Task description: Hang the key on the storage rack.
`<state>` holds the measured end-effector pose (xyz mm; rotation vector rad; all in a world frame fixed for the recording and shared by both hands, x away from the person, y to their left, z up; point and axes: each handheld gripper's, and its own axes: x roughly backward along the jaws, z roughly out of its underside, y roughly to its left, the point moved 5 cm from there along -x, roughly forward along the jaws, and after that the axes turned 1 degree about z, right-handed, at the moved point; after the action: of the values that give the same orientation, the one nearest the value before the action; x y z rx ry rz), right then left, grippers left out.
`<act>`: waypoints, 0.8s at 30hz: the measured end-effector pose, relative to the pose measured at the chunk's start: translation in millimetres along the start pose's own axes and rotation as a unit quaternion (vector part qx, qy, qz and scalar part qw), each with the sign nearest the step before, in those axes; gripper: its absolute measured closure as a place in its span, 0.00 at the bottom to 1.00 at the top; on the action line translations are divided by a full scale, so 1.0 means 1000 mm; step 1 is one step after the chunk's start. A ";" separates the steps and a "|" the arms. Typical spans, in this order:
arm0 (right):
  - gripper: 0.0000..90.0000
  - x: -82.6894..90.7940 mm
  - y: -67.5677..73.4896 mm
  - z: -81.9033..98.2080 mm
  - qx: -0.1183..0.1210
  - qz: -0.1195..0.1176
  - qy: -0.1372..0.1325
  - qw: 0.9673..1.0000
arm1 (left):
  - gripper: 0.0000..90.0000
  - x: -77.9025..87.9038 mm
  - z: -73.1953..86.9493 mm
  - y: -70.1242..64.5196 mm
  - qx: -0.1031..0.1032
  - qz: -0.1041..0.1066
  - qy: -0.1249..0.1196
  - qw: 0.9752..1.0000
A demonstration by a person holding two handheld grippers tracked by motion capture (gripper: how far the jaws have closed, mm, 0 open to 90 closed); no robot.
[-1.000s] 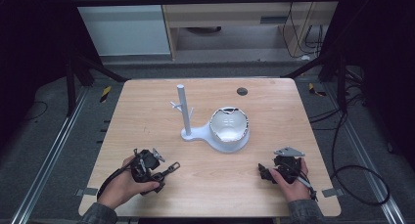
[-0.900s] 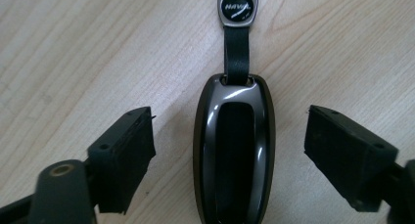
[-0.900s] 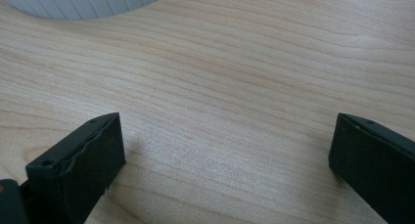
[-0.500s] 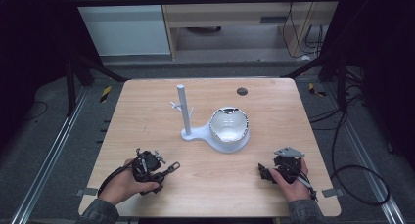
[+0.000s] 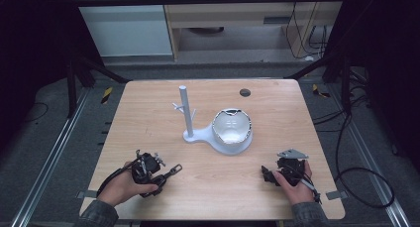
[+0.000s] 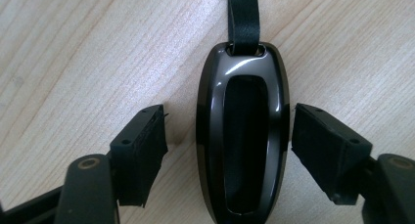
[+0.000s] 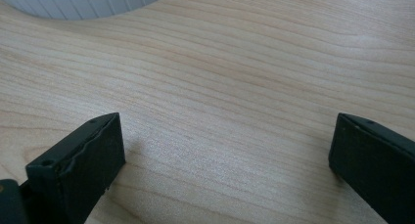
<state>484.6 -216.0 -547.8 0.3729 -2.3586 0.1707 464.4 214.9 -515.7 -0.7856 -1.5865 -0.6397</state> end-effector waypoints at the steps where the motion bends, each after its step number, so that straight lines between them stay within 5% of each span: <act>1: 0.01 0.000 0.000 0.000 0.000 0.000 0.000 1.000 | 0.33 0.000 0.000 0.000 -0.001 0.001 0.002 1.000; 15: 0.01 0.000 0.000 0.000 -0.001 0.000 0.000 1.000 | 0.39 0.000 0.000 0.001 -0.013 -0.004 0.017 1.000; 24: 0.01 0.000 0.000 0.000 -0.001 0.000 0.000 1.000 | 0.53 0.001 -0.002 -0.002 -0.021 -0.005 0.020 1.000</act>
<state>484.4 -215.8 -547.8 0.3728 -2.3579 0.1688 464.0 212.2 -513.9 -0.7921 -1.5467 -0.6937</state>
